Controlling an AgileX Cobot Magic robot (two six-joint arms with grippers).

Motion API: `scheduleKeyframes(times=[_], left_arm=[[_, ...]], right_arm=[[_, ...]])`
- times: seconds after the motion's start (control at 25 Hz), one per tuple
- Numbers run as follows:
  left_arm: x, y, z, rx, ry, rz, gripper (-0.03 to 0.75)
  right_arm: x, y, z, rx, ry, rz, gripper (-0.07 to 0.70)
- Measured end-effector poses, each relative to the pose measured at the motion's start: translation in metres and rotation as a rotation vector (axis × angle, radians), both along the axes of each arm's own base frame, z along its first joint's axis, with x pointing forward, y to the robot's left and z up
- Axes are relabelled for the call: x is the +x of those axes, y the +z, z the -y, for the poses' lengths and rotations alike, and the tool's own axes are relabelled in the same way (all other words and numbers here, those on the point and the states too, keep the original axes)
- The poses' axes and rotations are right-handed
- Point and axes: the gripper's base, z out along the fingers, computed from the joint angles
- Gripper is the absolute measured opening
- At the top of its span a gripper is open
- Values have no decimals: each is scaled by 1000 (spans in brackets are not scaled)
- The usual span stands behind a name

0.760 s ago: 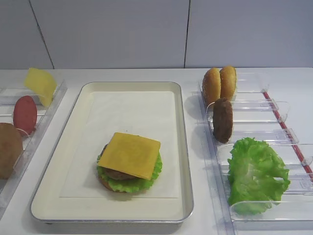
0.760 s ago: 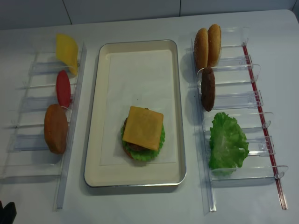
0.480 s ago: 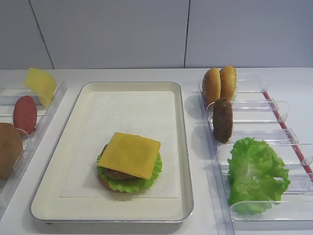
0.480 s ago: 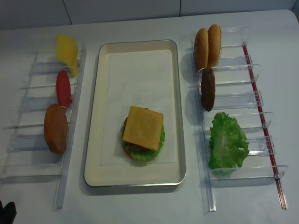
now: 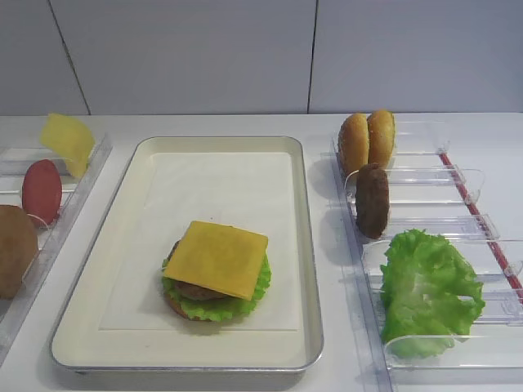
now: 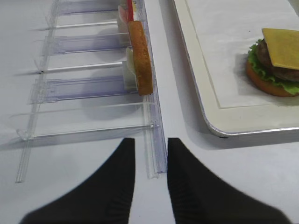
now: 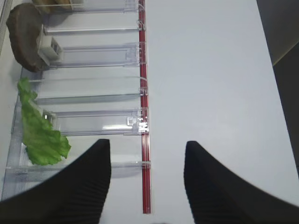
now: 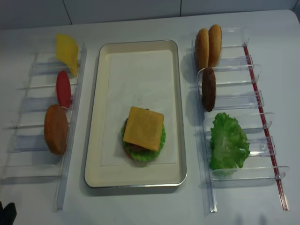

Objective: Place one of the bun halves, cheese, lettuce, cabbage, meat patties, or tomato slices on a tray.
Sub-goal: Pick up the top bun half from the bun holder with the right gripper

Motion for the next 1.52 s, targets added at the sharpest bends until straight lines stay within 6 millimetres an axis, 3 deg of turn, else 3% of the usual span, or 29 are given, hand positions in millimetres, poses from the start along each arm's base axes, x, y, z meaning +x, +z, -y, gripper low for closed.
scheduleKeyframes(times=[0.28,0.52,0.68,1.04,1.28,1.52], left_arm=[[0,0,0,0,0,0,179],[0,0,0,0,0,0,179],[0,0,0,0,0,0,179],[0,0,0,0,0,0,179],[0,0,0,0,0,0,179],[0,0,0,0,0,0,179]], right_arm=[[68,37,0,62,-4,-118,400],[130,45,-5,101,27,-208,400],[170,44,-30,112,91,-247,400],[260,24,-102,138,196,-276,400],[305,-1,-116,142,190,-304,400],[328,-29,-122,137,182,-333,400]])
